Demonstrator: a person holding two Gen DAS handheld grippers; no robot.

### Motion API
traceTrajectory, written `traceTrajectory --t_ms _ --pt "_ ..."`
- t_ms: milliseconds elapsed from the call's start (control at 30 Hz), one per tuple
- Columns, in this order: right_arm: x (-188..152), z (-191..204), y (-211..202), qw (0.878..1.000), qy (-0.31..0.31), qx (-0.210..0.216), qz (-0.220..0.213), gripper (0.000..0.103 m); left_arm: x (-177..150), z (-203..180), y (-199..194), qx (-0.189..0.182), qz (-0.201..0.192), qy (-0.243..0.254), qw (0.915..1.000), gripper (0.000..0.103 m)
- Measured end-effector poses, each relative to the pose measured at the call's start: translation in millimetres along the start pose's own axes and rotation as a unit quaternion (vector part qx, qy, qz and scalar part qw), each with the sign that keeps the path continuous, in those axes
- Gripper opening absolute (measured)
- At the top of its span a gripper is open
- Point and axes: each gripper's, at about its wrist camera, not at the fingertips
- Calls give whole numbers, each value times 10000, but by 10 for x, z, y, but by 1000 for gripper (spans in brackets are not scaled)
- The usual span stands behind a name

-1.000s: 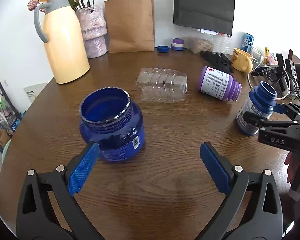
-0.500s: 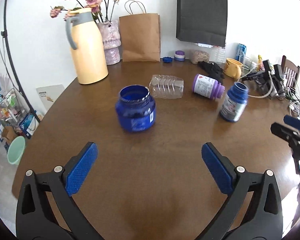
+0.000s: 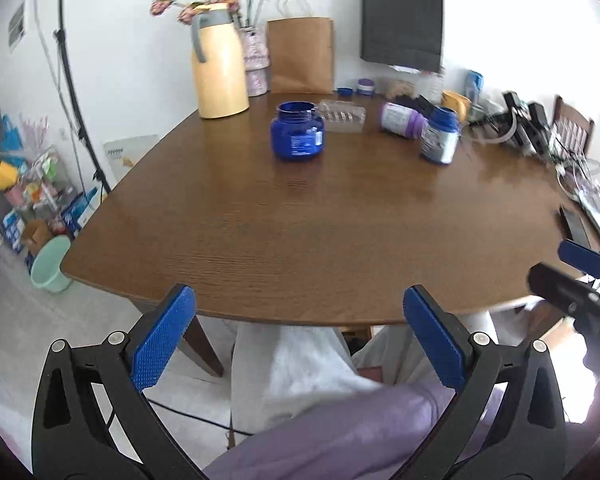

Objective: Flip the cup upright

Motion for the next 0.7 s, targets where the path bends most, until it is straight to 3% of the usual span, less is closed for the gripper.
traceTrajectory --t_ms 133,267,700 --pt "24 97 28 9997 -75 -207 75 83 -19 48 -66 -117 -182 -26 9998 103" --pt "66 22 9 9997 138 -181 39 83 -9 106 9 -172 -34 -161 9997 103" --pt "63 18 -31 9996 179 -222 -28 83 -21 44 -143 39 -345 31 9994 103"
Point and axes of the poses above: each gripper's, at about its wrist camera, not at the fingertips, and y roughly the way its jaws point, z to its left, x to its top, and after that the axes turned 14 degrees about z, right-handed
